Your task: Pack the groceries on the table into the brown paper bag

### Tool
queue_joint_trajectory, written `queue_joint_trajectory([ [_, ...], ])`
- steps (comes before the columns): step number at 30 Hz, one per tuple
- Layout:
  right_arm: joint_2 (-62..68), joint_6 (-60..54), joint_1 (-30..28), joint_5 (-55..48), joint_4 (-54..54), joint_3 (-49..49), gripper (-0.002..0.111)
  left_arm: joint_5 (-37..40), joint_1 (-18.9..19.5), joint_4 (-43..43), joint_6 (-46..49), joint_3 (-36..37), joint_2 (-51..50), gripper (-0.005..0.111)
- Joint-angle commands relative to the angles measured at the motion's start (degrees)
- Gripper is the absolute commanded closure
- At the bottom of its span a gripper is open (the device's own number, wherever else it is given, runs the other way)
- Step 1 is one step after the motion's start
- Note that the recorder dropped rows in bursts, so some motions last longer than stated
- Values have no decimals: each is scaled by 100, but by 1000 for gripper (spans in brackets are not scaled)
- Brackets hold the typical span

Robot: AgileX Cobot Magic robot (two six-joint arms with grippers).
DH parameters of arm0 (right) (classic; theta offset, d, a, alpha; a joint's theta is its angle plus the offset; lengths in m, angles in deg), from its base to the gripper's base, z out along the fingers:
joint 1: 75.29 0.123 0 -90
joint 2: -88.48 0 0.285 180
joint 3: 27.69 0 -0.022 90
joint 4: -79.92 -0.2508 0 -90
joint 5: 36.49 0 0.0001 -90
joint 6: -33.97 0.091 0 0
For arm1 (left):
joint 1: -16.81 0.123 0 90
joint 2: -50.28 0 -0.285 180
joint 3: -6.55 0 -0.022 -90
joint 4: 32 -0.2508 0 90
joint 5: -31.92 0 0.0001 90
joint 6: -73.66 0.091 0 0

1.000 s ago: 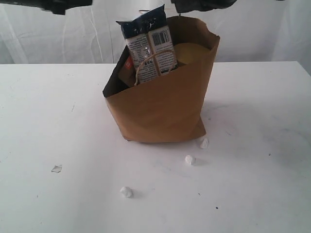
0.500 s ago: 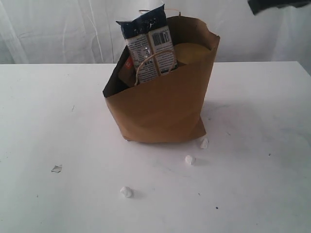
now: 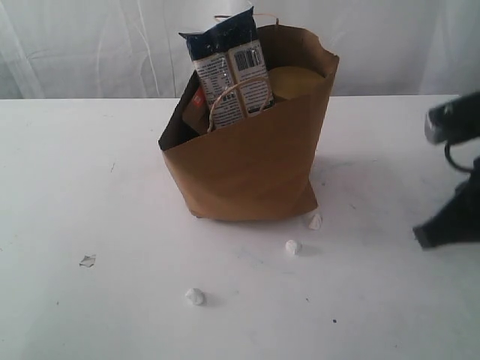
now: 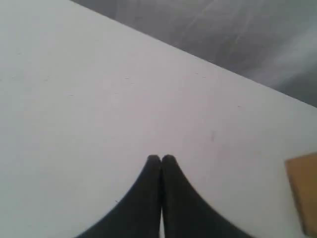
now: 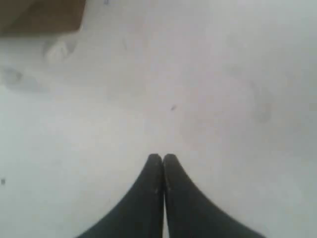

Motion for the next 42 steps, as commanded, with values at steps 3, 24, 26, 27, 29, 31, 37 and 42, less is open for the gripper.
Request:
queue_joint_trajectory([
  [3,-139,-817,-19,-1156,-778,-726,108,344,-963,62,95,257,1842,107],
  [24,794,-3101,-19,-929,-3002,-974,71,336,-1845,-1266,-33,2216,2455,107],
  [26,893,-3116,-19,-881,-3002,-974,71,336,-1845,-1266,-33,2216,2455,107],
  [27,947,-3168,-19,-881,-3002,-974,71,348,-1845,-1266,-33,2216,2455,107],
  [29,1056,-3232,-19,-868,-2853,-974,71,348,-1845,-1266,-33,2216,2455,107],
  [31,1138,-3232,-19,-759,-2673,-974,71,360,-1845,-1266,-33,2216,2455,107],
  [37,1545,-3232,-19,-599,-2558,-974,71,360,-1845,-1266,-33,2216,2455,107],
  [42,1777,-3232,-19,-657,-2572,-974,71,373,-1845,-1266,-33,2216,2455,107],
])
